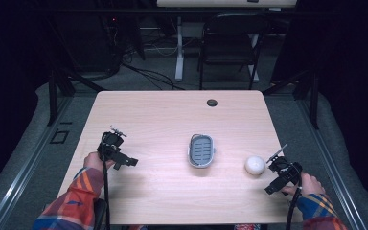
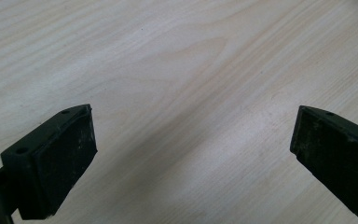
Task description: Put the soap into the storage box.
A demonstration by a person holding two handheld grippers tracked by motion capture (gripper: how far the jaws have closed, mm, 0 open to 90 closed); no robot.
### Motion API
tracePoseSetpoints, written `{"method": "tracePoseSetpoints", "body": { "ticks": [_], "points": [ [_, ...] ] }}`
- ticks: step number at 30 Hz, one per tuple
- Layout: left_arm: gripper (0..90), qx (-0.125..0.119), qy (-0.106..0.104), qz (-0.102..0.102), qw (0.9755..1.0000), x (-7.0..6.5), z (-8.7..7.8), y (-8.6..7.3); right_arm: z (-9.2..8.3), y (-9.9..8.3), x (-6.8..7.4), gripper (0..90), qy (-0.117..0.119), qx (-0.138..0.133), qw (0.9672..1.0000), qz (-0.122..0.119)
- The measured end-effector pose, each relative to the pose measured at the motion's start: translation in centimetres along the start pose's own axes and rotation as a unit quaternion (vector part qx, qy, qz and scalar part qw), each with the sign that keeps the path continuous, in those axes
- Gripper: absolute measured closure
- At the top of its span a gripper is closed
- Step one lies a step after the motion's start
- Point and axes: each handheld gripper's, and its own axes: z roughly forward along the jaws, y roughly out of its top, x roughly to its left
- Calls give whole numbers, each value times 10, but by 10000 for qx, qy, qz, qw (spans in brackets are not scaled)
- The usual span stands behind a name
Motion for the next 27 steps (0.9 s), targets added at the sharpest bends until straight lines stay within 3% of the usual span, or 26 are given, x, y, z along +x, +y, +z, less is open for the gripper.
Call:
{"method": "tracePoseSetpoints", "body": {
  "ticks": [1,2,5,8,12,13,15,16,17,18,20,21,23,27],
  "points": [
    [0,7,-2,10,10000,-1,0,0,0,0,0,0,-13,27,10000,-20],
    [0,7,-2,10,10000,-1,0,0,5,-2,3,0,76,-350,9990,271],
    [0,-19,15,34,10000,0,0,0,1,0,2,0,-11,-85,9999,77],
    [0,-27,13,39,10000,0,-1,-1,2,0,3,0,-5,-202,9997,135],
    [0,-32,7,43,10000,-1,-1,-1,1,2,3,0,-32,-118,9999,75],
    [0,-25,10,38,10000,-1,-1,-1,2,2,4,0,35,-248,9995,170],
    [0,23,-2,95,10000,-2,1,0,0,4,3,0,6,-83,10000,52],
    [0,39,-15,125,9999,-2,1,0,2,3,4,0,46,-262,9995,164],
    [0,39,-15,125,9999,-2,1,0,2,3,4,0,46,-262,9995,164],
    [0,41,-16,132,9999,-2,2,0,1,5,3,0,51,-81,9999,66],
    [0,32,-24,98,9999,-2,2,0,1,7,3,0,85,-49,9999,41],
    [0,28,-26,91,10000,-1,2,0,6,7,6,0,80,-265,9994,221],
    [0,24,-22,126,9999,-2,1,0,2,13,3,0,-10,71,10000,-47],
    [0,66,-56,148,9999,-2,2,1,-1,20,6,0,-23,-23,10000,-88]
  ]
}}
